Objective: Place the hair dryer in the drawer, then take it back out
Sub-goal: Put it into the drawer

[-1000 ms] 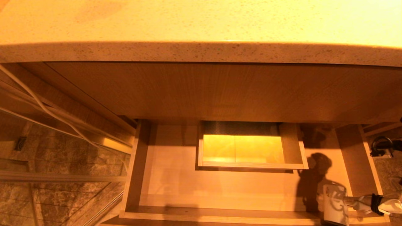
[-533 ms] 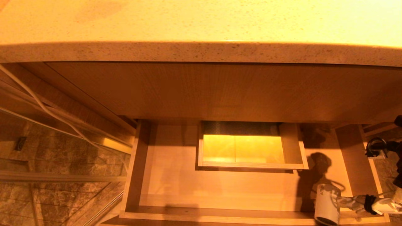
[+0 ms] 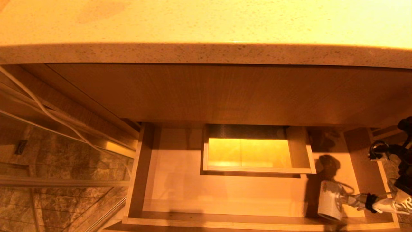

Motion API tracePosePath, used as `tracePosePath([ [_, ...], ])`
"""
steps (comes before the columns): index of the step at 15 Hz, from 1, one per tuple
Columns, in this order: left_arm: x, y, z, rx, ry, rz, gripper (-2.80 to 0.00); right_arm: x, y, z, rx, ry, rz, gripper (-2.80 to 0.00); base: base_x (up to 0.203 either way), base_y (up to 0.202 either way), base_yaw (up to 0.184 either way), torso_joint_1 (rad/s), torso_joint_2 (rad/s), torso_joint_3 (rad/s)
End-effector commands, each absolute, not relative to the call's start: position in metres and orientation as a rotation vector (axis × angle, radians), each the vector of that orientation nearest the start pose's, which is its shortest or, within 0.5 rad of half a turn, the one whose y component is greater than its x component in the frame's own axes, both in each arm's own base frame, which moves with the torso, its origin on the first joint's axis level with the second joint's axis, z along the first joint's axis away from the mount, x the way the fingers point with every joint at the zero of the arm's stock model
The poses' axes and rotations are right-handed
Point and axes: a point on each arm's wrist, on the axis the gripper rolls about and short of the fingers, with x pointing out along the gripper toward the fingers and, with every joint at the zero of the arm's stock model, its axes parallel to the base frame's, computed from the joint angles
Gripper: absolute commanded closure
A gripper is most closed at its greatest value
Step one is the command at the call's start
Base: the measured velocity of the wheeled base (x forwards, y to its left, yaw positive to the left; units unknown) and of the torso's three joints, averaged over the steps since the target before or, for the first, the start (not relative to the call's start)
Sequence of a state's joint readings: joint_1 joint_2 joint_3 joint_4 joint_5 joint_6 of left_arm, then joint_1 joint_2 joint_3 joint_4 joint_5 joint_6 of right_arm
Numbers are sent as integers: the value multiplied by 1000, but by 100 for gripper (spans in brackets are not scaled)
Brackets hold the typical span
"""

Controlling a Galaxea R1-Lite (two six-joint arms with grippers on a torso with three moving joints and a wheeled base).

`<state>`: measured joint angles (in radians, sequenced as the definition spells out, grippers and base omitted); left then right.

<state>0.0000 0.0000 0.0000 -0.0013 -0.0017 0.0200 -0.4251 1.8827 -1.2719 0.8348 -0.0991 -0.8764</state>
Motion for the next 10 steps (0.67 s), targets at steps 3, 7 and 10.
tracePosePath([
  [3,-23,0,75,20,0,-2,0,278,-127,129,-463,1497,243,0,0,0,0,0,0,0],
  [7,-23,0,75,20,0,-2,0,277,-127,127,-461,1497,243,0,0,0,0,0,0,0],
  [10,-23,0,75,20,0,-2,0,277,-128,127,-460,1488,230,0,0,0,0,0,0,0],
])
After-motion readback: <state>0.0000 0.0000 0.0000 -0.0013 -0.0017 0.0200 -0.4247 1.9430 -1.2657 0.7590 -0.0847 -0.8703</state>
